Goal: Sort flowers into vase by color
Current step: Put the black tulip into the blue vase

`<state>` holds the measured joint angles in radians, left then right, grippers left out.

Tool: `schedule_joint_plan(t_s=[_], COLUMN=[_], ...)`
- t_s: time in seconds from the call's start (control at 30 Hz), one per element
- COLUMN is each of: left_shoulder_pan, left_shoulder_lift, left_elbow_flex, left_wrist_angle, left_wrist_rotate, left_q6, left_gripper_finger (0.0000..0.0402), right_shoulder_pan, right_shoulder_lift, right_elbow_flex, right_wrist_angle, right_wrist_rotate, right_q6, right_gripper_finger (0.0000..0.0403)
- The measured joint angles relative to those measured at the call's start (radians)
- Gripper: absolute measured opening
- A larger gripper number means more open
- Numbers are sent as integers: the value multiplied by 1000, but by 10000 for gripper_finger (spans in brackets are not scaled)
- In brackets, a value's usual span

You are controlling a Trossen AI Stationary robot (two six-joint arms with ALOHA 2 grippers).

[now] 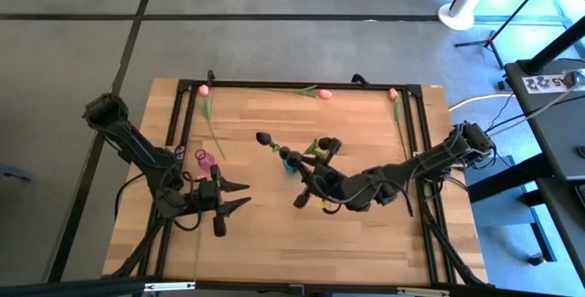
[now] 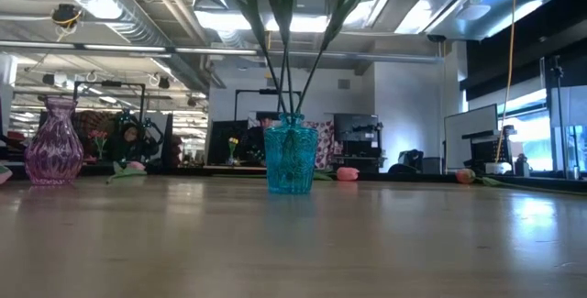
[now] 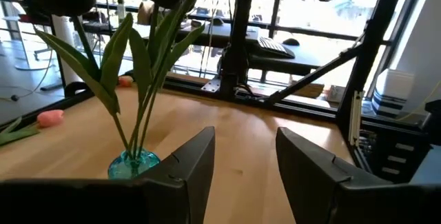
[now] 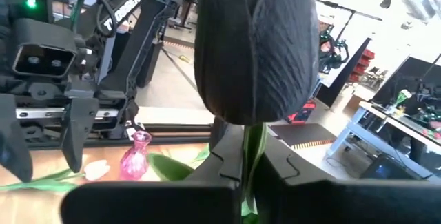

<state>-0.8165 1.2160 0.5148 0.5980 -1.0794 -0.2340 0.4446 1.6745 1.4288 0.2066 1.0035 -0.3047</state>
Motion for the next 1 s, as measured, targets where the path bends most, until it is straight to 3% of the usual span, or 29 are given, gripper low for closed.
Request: schedule_joint_plan(t_s=[0.3, 0.5, 0.8, 1.0], left_shoulder_pan=[-3, -15, -14, -13], left_shoulder_lift=[0, 0, -3, -12], left_elbow_flex=[0, 0, 0, 0], left_wrist_angle=[36, 139, 185, 237], left_wrist_rotate=[1, 82, 83, 70], left_q6=[-2, 61, 95, 196], left_gripper_finger=[151, 151, 151, 151], right_shoulder_pan=[16, 13, 6, -59], right_shoulder_lift=[-41, -51, -51, -14], right_elbow_flex=[0, 0, 0, 0], right_wrist_angle=[-29, -142, -201, -272], right_wrist_rotate=[0, -5, -57, -157], right_q6=[27, 113, 176, 281], right_gripper_finger=[14, 14, 8, 14])
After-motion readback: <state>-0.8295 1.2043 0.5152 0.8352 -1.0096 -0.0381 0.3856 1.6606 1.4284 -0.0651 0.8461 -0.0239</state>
